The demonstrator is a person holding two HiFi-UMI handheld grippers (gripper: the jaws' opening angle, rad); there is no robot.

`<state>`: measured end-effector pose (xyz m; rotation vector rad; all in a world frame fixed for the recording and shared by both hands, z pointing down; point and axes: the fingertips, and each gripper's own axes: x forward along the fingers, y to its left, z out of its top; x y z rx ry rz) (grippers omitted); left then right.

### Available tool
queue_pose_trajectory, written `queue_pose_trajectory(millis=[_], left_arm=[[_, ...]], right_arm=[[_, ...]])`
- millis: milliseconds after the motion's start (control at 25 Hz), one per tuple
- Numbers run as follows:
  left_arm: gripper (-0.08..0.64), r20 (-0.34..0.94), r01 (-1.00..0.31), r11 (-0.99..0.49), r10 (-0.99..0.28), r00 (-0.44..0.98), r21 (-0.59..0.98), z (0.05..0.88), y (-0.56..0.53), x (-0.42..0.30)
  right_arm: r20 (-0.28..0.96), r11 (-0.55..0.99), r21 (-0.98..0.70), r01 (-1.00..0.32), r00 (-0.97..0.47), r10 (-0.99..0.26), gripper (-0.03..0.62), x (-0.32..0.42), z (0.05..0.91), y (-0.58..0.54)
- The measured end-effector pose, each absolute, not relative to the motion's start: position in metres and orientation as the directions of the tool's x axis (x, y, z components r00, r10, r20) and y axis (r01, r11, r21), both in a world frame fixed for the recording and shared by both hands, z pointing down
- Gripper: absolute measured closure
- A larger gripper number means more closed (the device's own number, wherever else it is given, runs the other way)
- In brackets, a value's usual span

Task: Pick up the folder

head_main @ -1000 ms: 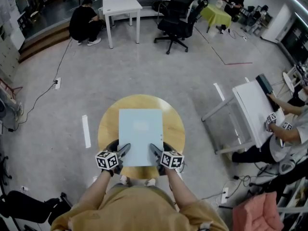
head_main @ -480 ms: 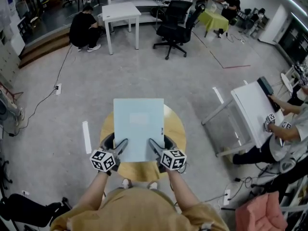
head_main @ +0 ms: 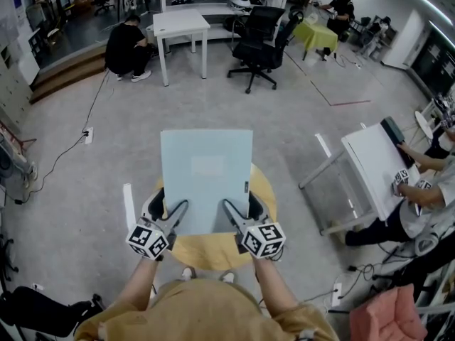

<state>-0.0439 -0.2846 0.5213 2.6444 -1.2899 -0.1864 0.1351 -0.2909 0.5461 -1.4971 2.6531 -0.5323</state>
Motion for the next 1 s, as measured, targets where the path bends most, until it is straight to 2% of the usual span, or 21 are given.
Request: queue_pose_trajectory(millis=[320,1000], left_arm=[[0.233,-0.146,-0.762,-0.627,-0.779,0.610,0.159,0.465,-0.273,-0.041],[0.233,-0.333,-0.775,-0.632,-0.734,0.592,0.015,0.390,-0.221,-0.055]], right_arm=[[-0.007,0.523,-0.214,-0.825,-0.534,-0.845,0.262,0.138,0.488,-0.282],[-0.164,0.567,-0.022,-0.823,-0.557,-0.814,0.262,0.122,0.403,-0.232]])
